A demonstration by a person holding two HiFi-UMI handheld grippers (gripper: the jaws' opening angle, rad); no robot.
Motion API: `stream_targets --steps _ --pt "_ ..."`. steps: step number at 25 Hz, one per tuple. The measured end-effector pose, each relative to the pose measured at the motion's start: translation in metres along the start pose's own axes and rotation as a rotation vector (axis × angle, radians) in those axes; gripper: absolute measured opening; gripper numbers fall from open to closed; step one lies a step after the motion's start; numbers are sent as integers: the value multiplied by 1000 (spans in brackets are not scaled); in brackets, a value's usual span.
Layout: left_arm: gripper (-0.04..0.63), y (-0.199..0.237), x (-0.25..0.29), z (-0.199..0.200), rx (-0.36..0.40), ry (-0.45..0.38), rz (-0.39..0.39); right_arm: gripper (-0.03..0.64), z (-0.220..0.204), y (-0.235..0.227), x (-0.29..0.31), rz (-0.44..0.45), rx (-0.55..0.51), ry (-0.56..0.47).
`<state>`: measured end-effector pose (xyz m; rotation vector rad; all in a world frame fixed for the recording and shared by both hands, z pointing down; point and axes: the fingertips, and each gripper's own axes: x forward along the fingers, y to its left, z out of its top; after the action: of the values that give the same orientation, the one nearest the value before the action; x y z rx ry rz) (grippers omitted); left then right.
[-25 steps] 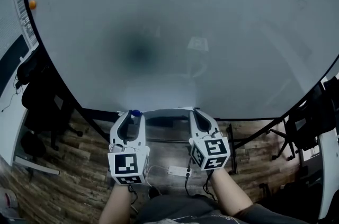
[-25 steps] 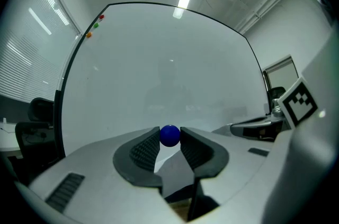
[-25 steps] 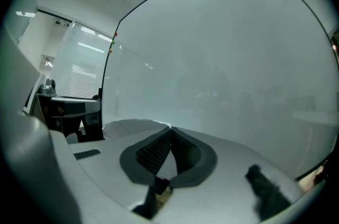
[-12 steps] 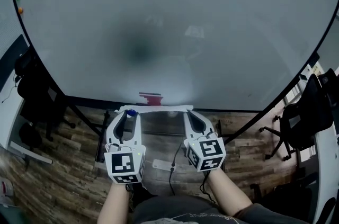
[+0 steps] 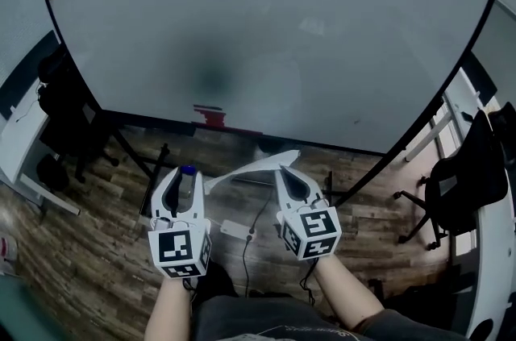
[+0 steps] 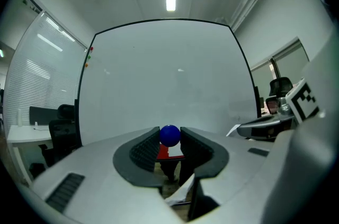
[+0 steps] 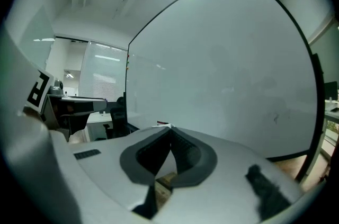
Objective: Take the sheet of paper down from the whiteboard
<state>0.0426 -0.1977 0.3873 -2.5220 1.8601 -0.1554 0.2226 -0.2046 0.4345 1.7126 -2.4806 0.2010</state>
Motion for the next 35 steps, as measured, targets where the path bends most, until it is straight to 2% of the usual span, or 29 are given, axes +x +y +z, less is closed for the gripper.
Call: stream_targets --steps 6,13,23,35 --pt "126 -16 -40 -8 9 26 35 21 -21 0 -32 24 -3 37" --pt "126 -14 -60 -30 -5 80 97 21 -38 10 -44 38 -24 81" --pt "126 -32 -89 -45 -29 109 91 21 -40 23 -68 52 -34 83" --pt "126 -27 -193 -42 -36 90 100 21 -37 81 -142 43 -58 66"
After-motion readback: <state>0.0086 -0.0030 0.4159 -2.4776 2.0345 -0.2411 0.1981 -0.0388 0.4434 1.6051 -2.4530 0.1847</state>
